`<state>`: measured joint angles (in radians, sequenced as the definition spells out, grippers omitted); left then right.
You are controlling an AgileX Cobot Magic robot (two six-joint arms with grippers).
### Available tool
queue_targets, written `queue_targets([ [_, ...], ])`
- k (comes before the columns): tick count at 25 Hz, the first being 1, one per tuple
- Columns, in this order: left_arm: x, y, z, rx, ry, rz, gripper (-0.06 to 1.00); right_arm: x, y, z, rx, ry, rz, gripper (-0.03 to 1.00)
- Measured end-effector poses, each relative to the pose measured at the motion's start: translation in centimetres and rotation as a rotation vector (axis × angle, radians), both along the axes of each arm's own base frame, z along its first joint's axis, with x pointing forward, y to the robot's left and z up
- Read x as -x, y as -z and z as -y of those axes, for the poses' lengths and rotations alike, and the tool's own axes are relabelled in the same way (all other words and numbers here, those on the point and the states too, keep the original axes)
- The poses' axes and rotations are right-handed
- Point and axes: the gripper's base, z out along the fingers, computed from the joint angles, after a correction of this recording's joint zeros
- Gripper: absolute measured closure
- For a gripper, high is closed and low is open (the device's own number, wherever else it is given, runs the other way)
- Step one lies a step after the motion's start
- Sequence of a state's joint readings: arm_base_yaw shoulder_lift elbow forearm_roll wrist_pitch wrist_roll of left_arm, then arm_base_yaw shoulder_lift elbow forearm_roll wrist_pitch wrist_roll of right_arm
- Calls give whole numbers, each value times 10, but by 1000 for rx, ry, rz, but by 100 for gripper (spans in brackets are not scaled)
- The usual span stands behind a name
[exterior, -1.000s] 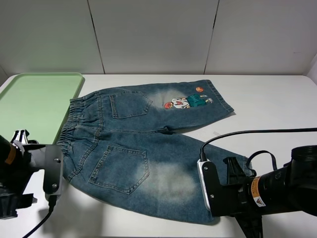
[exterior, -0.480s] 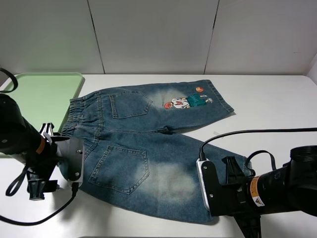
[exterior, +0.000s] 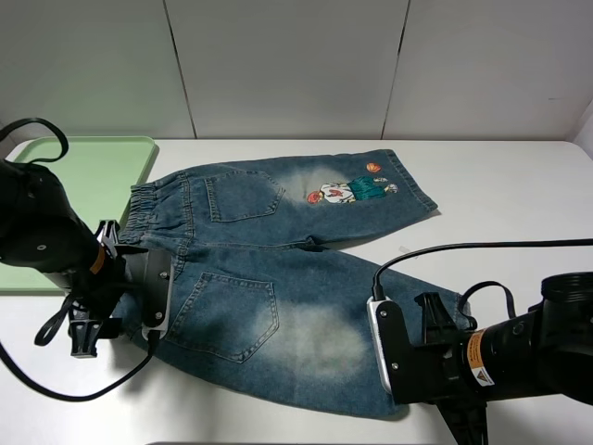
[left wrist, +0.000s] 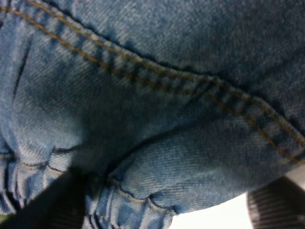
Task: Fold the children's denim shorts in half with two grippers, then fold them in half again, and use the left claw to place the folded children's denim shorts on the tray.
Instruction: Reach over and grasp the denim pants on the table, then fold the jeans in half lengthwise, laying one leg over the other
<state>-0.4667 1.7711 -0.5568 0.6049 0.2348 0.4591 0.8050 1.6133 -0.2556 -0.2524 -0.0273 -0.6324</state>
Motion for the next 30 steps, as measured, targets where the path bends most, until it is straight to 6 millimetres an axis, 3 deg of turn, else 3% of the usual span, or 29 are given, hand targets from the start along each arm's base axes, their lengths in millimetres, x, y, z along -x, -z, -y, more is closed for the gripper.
queue_targets([
  [6, -1, 3, 2, 14, 17, 7, 64, 0, 0, 0, 0, 0, 0, 99],
  [10, -2, 3, 2, 14, 29, 10, 81, 0, 0, 0, 0, 0, 0, 99],
  [30, -3, 1, 2, 13, 17, 27, 83, 4, -8, 8, 46, 45, -23, 99],
])
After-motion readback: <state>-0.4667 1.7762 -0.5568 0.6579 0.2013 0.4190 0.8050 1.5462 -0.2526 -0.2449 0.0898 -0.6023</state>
